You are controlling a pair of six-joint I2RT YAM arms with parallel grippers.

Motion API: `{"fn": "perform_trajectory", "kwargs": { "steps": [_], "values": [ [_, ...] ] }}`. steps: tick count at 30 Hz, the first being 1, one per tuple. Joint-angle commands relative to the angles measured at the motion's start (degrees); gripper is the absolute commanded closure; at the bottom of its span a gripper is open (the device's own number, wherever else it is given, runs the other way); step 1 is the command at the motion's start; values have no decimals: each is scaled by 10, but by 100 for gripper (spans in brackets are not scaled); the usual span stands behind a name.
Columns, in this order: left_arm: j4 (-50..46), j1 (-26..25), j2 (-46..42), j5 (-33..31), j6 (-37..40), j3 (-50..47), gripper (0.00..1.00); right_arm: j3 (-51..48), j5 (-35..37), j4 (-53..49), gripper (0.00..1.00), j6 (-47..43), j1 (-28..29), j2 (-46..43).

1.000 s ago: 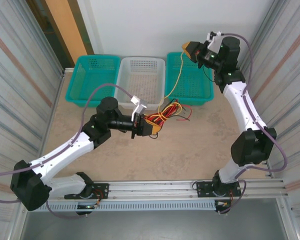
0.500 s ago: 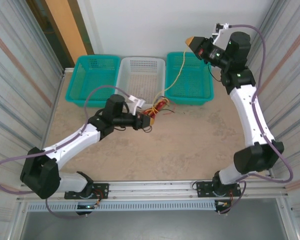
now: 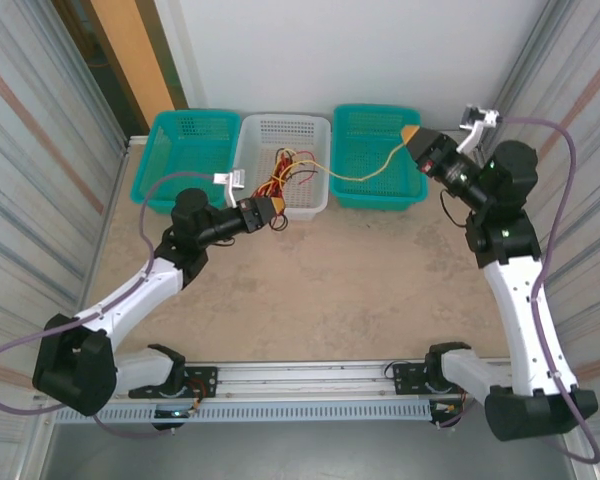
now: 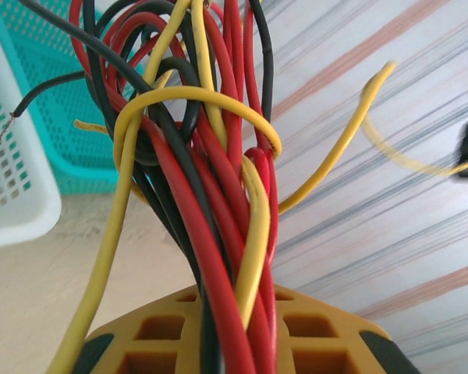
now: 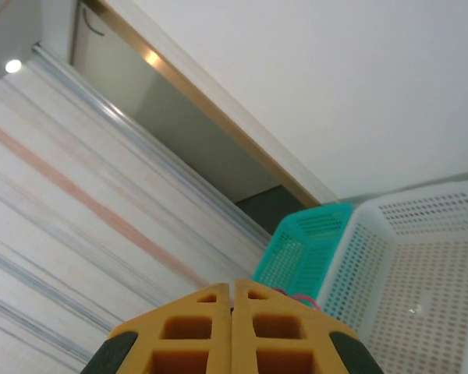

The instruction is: Untangle the cables

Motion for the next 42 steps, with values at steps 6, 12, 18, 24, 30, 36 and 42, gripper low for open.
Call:
{"fn": "perform_trajectory", "kwargs": {
  "steps": [6, 12, 18, 24, 30, 36, 42],
  "values": [
    [226, 23, -45, -12, -105, -14, 100, -148, 14, 7, 100, 57, -72, -76],
    [269, 27, -66, -7, -111, -20, 100, -200, -1, -11, 100, 79, -138, -77],
    [439, 36, -54, -9, -175, -46, 100, -235, 3, -33, 100, 59, -166, -57],
    [525, 31, -33, 18, -205, -34, 100, -268, 7, -32, 100, 36, -196, -12],
    [525, 31, -49, 36, -197, -36, 100, -272, 15, -30, 100, 5, -242, 65],
    [525, 56, -68, 31, -202, -68, 100, -275, -20, -14, 100, 8, -321, 75],
    [525, 75, -65, 42, -208, -82, 100, -241, -68, -31, 100, 4, -381, 54]
  ]
}}
